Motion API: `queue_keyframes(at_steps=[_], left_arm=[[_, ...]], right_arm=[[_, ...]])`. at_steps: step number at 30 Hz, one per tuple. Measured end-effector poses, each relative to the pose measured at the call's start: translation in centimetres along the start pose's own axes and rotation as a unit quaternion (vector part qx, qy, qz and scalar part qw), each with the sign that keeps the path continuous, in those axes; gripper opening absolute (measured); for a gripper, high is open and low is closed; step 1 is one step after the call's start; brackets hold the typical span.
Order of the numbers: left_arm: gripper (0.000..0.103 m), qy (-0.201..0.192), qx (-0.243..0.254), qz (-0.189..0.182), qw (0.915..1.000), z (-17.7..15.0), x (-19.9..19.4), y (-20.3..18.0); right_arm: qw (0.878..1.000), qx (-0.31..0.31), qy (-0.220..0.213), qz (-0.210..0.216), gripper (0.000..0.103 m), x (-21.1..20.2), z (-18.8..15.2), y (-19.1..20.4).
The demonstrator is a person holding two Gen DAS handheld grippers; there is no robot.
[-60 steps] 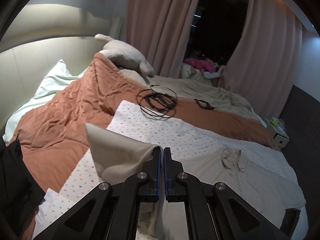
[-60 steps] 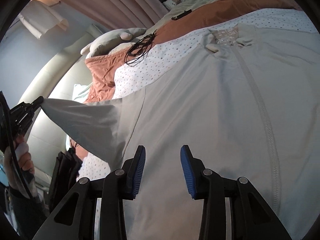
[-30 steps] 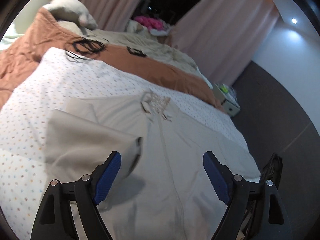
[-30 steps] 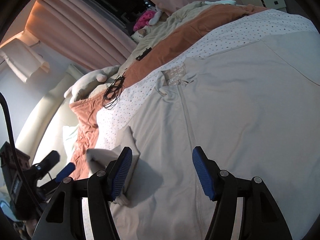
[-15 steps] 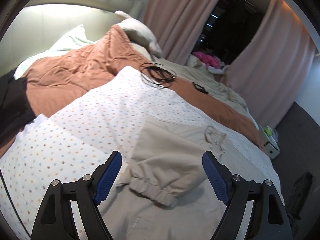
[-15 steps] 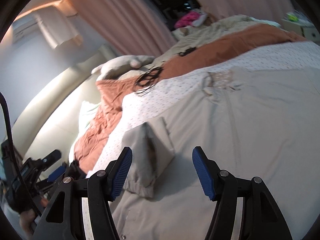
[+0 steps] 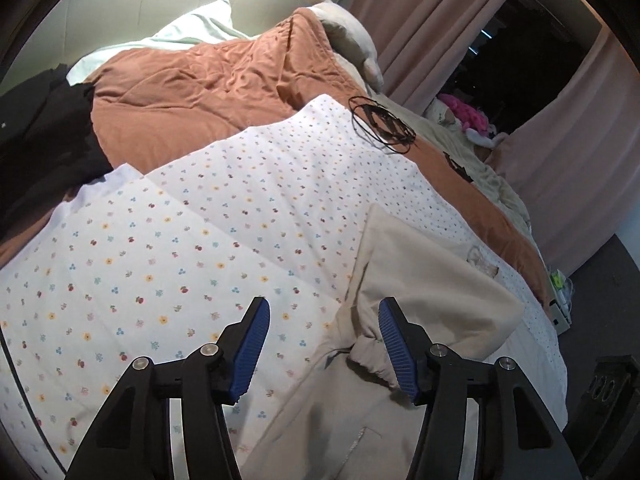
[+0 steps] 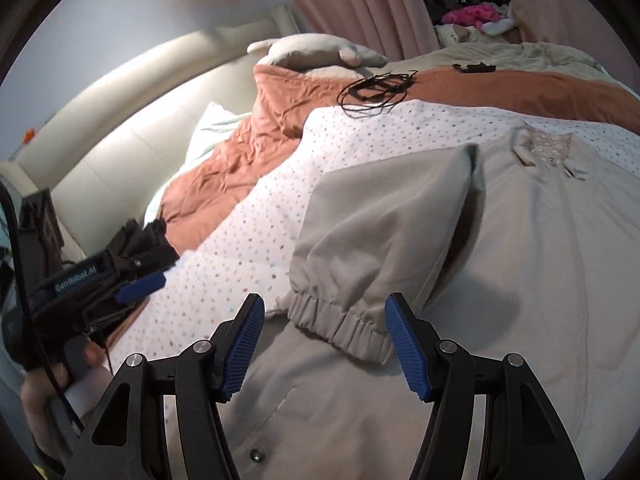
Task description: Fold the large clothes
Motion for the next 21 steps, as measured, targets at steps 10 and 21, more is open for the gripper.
queue_keyframes(at_steps=[10, 21], left_arm=[[0.059, 0.012, -0.055, -0.012, 0.9983, 0.6, 0.2, 4.5], [0.059, 0.022, -0.060, -0.010, 0.9979, 0.3, 0.5, 4.8]], right_arm=[[0.992, -0.074, 0.061, -0.082, 0.081, 6.9, -2.5, 1.8], [0.982, -0.086, 0.091, -0.140, 0.080, 10.7, -2.5, -0.1]])
Point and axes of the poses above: each gripper's, at about its wrist camera, not at the fingertips, and x roughly the way its jaws point, y to its left, z to its top, the point moved 5 cm from there along x, roughly the way its jaws point, and after that the axes turned 5 degrees about x, right-handed, at the moved point
